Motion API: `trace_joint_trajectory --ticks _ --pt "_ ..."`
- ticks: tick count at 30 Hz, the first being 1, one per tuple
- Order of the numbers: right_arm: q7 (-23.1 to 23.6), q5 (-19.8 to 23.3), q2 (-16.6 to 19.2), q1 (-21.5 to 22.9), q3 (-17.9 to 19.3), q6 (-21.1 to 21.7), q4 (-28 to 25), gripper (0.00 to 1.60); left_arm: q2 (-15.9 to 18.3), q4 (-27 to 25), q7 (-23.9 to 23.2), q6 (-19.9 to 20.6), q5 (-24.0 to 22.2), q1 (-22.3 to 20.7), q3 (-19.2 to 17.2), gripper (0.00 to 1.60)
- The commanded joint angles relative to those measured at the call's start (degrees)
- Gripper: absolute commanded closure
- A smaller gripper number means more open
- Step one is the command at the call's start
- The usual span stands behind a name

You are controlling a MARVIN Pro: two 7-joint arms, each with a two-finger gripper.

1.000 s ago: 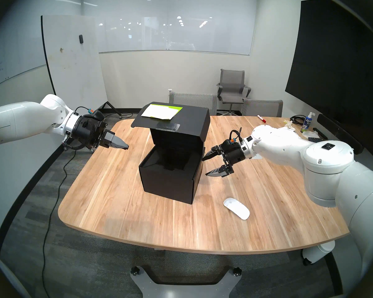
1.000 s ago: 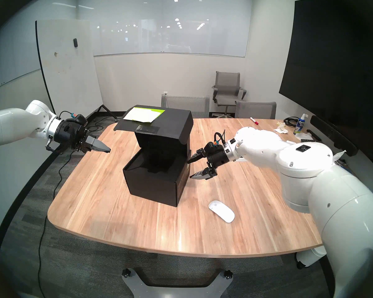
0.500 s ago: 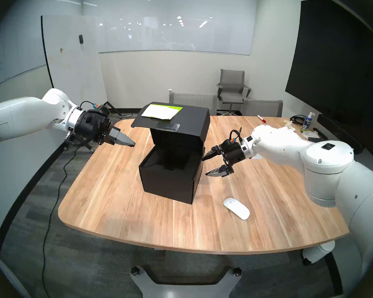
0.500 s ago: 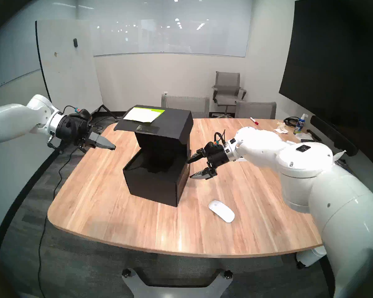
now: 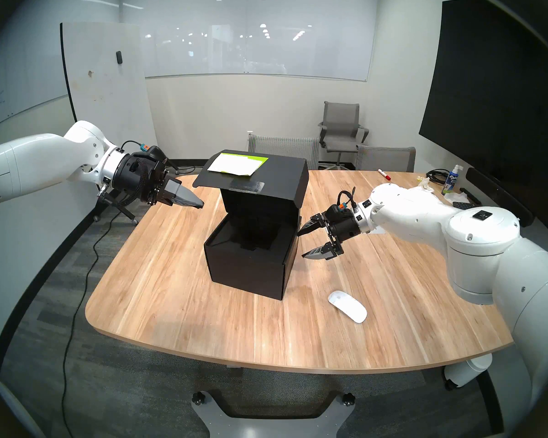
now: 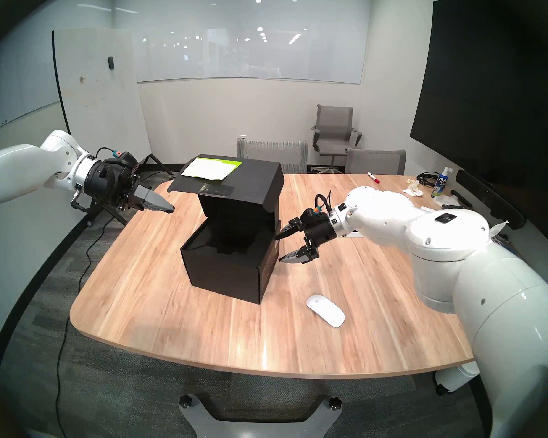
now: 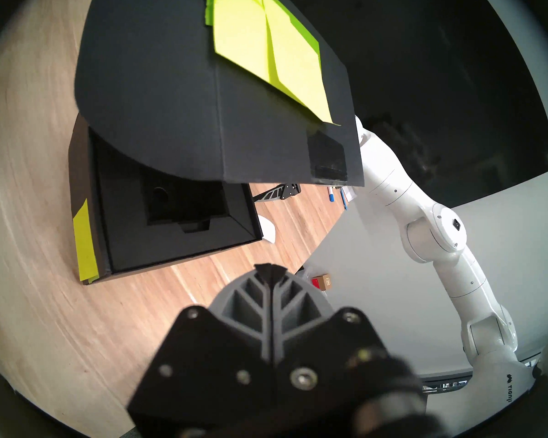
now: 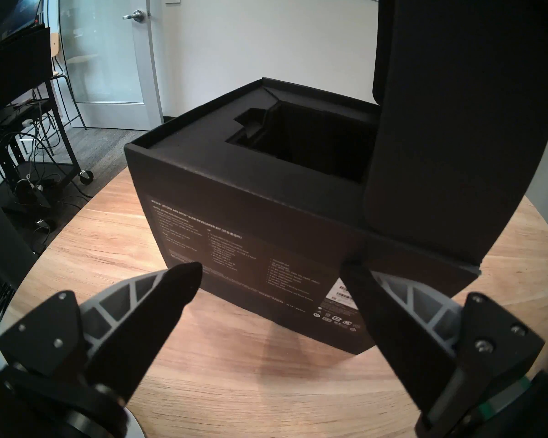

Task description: Open the box and place the mouse inside

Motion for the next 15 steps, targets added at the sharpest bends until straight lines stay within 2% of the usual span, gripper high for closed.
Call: trace_joint_trajectory --ticks 1,15 --pt "5.8 0.4 -0.1 1.3 0.3 0.2 0.1 0.0 -1.4 0.0 -2.4 0.7 -2.7 -1.1 -2.2 1.6" --pt "5.5 0.4 -0.1 1.3 0.4 0.2 0.1 0.0 -3.2 1.6 0.3 1.7 -5.8 -0.1 -3.0 1.6"
